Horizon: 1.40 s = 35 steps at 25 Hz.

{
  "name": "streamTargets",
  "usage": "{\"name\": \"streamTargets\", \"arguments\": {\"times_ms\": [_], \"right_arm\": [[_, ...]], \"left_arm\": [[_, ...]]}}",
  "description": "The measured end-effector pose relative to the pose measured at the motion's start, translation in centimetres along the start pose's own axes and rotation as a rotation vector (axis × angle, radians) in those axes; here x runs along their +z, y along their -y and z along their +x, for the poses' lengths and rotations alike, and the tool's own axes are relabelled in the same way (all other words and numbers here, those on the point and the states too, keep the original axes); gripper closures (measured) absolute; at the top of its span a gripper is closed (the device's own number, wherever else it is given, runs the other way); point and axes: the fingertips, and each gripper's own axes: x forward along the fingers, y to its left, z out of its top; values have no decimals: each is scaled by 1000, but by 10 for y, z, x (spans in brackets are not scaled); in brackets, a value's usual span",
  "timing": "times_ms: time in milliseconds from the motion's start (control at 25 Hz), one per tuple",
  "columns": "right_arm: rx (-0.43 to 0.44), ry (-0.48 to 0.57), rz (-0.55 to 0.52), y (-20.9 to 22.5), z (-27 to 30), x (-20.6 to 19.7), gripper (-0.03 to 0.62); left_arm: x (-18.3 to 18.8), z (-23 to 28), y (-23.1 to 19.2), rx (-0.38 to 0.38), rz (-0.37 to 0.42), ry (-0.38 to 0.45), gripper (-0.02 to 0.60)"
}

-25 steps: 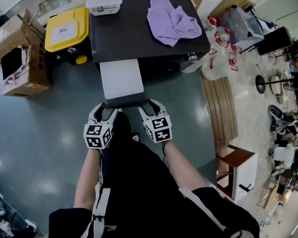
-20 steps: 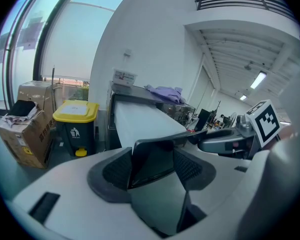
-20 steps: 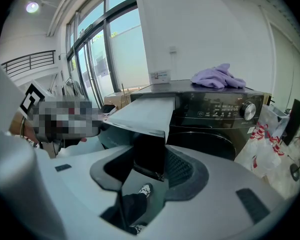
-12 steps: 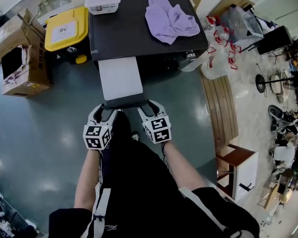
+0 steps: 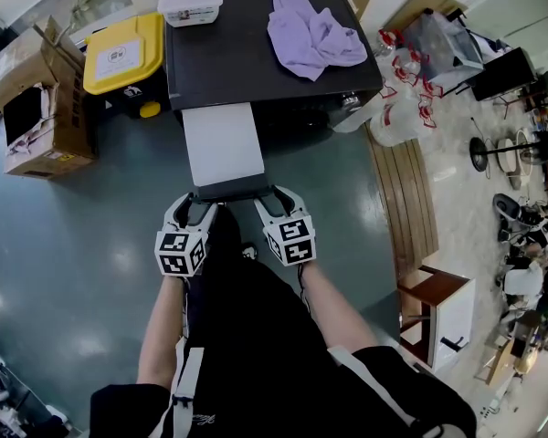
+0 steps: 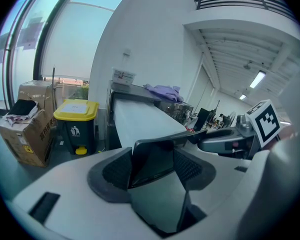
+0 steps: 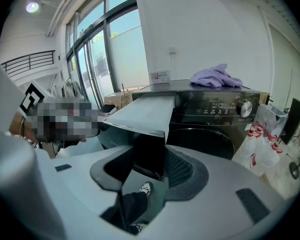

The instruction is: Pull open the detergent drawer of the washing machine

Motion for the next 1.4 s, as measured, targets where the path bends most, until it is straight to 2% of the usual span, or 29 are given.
{"name": "streamTargets", "arguments": {"times_ms": [1160,1400], "right_arm": [[1,-6,4,-7,-13,-19,399],[-7,1,14,-2,-9,-22,395]], "left_arm": [[-17,-12,12,4,2,-7,318],[-19,-8,14,32,19,-2,318]]}}
